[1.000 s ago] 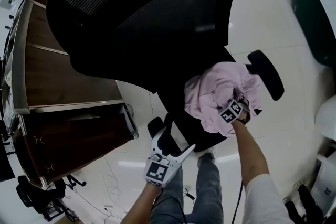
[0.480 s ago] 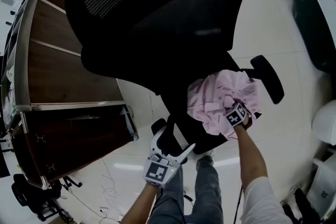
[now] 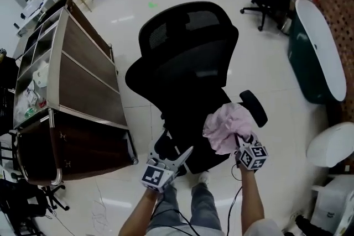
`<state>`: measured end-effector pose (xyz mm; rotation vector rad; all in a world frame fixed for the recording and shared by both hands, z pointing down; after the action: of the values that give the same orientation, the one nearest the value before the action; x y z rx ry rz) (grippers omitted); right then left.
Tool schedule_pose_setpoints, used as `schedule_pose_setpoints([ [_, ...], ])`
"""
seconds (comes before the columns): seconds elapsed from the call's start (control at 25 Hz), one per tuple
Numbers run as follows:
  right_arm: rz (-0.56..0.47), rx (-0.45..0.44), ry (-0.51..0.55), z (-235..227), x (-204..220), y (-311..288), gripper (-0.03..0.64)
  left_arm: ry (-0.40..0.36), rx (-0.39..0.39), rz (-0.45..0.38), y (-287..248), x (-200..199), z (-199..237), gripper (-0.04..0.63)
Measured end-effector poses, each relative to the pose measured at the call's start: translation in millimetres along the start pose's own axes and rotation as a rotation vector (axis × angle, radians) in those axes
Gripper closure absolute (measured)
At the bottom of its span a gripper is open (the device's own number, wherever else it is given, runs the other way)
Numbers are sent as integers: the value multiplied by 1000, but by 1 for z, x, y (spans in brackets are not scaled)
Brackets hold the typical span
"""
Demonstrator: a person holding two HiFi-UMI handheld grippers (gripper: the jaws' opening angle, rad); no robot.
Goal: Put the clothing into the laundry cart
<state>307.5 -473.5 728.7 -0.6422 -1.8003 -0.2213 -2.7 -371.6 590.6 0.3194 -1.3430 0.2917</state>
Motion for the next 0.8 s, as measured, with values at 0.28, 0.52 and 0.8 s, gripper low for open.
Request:
schedule_pose_setpoints([
  [0.28, -409, -80, -16, 107, -180, 93, 502, -75, 45, -194, 22, -123, -39, 178],
  [0.52, -629, -175, 95, 193, -288, 154, 502, -178, 29, -273, 50, -206, -61, 184],
  [0.8, -729, -395, 114, 264, -331, 161, 502, -235, -4, -352, 75, -254, -63, 186],
])
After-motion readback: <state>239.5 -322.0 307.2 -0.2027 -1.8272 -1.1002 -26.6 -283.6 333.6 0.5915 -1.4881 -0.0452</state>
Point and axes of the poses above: the fingertips, and each gripper's own axes: y backward along the fingers, z to its left, x out of its underside, the point moved 8 cm from there along y, backward along the fingers, and after that the axes turned 15 degrees about -z, right-handed, at the moved point
